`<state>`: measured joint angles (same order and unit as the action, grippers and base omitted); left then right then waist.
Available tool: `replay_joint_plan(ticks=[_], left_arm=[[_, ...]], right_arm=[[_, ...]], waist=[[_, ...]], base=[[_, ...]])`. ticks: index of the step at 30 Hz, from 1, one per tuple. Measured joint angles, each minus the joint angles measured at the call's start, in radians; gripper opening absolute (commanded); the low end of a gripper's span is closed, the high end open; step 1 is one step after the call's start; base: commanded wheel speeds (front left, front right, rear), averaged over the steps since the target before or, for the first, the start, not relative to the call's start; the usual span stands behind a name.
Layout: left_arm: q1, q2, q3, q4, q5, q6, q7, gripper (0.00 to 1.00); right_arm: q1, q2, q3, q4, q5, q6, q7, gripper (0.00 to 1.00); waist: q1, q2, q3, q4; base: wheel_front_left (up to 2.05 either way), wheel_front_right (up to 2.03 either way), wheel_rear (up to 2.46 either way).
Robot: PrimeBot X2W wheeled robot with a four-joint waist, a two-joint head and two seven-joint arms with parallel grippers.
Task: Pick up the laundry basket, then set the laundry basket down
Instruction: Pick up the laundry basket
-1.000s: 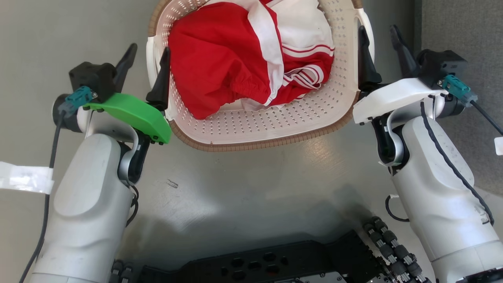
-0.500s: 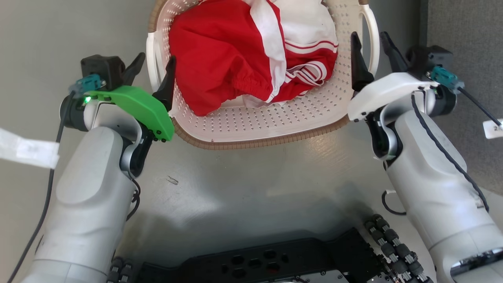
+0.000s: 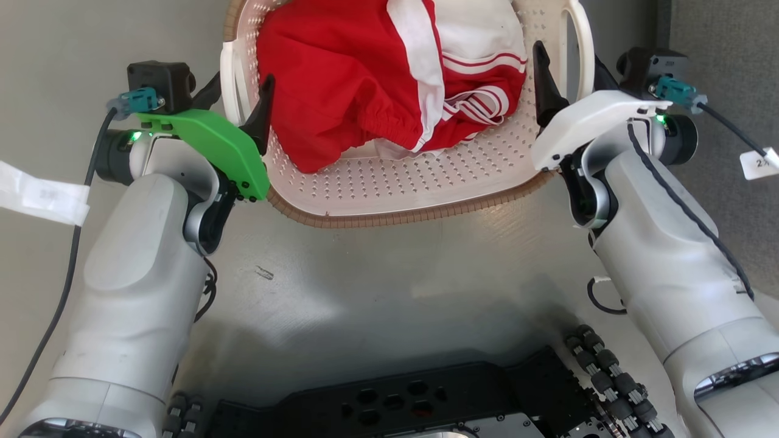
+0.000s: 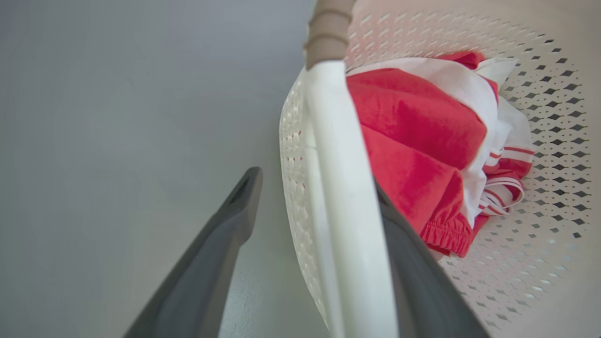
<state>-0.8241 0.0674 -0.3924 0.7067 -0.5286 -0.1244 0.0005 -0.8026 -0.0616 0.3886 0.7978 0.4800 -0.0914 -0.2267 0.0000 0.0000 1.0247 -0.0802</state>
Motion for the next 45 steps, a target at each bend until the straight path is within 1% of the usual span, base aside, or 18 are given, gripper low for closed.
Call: replay_joint_plan(ticks=[4,5,6,7,8,9,10,11,12,22,32,34,43,45], left_arm=[[-0.014,-0.005,-0.011,0.015,-0.005,0.0,0.007,1.0],[-0.018,-0.006,-0.015,0.019,-0.005,0.0,0.007,0.91],[-0.02,-0.008,-0.019,0.021,-0.006,0.0,0.007,0.77],[-0.022,-0.011,-0.023,0.022,-0.008,0.0,0.007,0.64],[-0.025,-0.015,-0.027,0.025,-0.011,-0.002,0.007,0.46],[-0.028,-0.018,-0.028,0.027,-0.014,-0.003,0.007,0.41],[-0.03,-0.015,-0.028,0.031,-0.014,-0.003,0.007,0.24],[-0.035,-0.014,-0.028,0.032,-0.014,-0.003,0.006,0.0],[-0.039,-0.013,-0.028,0.034,-0.015,0.003,0.006,0.0],[-0.051,-0.012,-0.053,0.077,-0.033,0.003,-0.014,0.0],[-0.051,-0.012,-0.076,0.106,-0.059,0.003,-0.05,0.0],[-0.051,-0.012,-0.08,0.116,-0.072,0.003,-0.055,0.0],[-0.043,-0.012,-0.1,0.148,-0.085,0.003,-0.066,0.0],[-0.039,-0.013,-0.102,0.155,-0.09,0.003,-0.067,0.0]], right_arm=[[-0.019,0.0,0.012,0.021,0.024,0.0,0.0,1.0],[-0.024,0.0,0.015,0.026,0.029,0.0,0.0,1.0],[-0.029,0.0,0.019,0.031,0.032,0.0,0.0,0.81],[-0.033,0.0,0.024,0.034,0.034,0.0,0.0,0.65],[-0.037,0.0,0.03,0.039,0.04,0.0,0.0,0.44],[-0.039,0.0,0.036,0.044,0.045,0.0,-0.001,0.3],[-0.041,0.0,0.04,0.049,0.051,0.0,-0.001,0.0],[-0.042,-0.001,0.044,0.053,0.055,0.0,-0.001,0.0],[-0.043,-0.003,0.049,0.06,0.059,0.002,-0.002,0.0],[-0.056,0.004,0.089,0.103,0.085,0.002,-0.01,0.0],[-0.057,0.003,0.126,0.133,0.1,0.003,-0.013,0.0],[-0.057,0.003,0.135,0.14,0.111,0.012,-0.019,0.0],[-0.057,0.002,0.174,0.166,0.141,0.023,-0.019,0.0],[-0.056,0.002,0.18,0.176,0.146,0.03,-0.019,0.0]], waist=[[0.0,0.0,0.006,0.002],[0.0,0.0,0.007,0.003],[0.0,0.0,0.008,0.003],[0.0,0.0,0.009,0.004],[0.0,0.0,0.01,0.004],[0.0,0.0,0.011,0.005],[0.0,0.0,0.011,0.005],[0.0,0.0,0.011,0.005],[0.0,0.0,0.011,0.005],[0.0,0.0,-0.006,0.009],[0.0,0.0,-0.052,0.015],[0.0,0.0,-0.065,0.016],[0.0,0.0,-0.128,0.017],[0.0001,0.0,-0.146,0.018]], base=[[0.0,0.0,0.0],[0.0,0.0,0.0],[0.0,0.0,0.0],[0.0,0.0,0.0],[0.0,0.0,0.0],[0.0,0.0,0.0],[0.0,0.0,0.0],[0.0,0.0,0.0],[0.0,0.0,0.0],[0.0,0.0,0.0],[0.0,0.0,0.0],[0.0,0.0,0.0],[0.0,0.0,0.0],[0.0,0.0,0.0]])
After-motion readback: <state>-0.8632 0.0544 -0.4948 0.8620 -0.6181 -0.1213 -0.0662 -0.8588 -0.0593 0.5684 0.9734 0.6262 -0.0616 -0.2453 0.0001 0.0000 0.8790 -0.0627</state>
